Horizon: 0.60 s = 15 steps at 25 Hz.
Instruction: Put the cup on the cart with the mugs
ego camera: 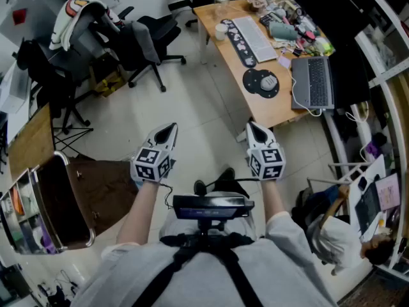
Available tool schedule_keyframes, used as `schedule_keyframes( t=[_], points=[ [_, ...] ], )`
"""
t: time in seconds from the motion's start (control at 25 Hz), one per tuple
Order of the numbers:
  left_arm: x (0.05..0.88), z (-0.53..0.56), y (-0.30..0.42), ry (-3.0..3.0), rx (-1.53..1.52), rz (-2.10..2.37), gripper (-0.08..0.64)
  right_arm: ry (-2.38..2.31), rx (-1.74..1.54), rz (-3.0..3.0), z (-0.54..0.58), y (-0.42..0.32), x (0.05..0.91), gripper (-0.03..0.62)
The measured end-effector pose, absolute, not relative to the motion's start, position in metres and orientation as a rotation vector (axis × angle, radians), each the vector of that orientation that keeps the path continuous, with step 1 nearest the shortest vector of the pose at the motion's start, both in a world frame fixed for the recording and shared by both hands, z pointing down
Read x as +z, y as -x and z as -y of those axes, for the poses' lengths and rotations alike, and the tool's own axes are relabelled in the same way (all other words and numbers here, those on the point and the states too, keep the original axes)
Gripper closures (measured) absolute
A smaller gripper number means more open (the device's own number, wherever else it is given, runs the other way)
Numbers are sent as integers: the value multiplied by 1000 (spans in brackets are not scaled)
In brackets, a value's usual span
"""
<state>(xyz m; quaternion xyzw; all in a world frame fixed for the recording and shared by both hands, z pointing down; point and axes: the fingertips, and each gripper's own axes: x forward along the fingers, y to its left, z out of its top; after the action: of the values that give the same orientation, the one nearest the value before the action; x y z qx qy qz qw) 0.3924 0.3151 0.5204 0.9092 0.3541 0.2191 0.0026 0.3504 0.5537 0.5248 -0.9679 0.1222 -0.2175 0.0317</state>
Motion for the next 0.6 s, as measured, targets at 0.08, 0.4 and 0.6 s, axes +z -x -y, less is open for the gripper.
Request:
schedule_keyframes(
  t=[0.08,0.4,0.6],
  points=[
    [524,-323,-402,-2846,701,-1105,557,3018,-677,-399,-560,-364,524,586],
    [526,-361,-463,-2855,723,-1072,557,3060,-645,-492,-590,-446,521,586],
    [515,-387,-507,-2888,712,-1035,557,3079,-574,-516,-611,-502,506,586]
  ],
)
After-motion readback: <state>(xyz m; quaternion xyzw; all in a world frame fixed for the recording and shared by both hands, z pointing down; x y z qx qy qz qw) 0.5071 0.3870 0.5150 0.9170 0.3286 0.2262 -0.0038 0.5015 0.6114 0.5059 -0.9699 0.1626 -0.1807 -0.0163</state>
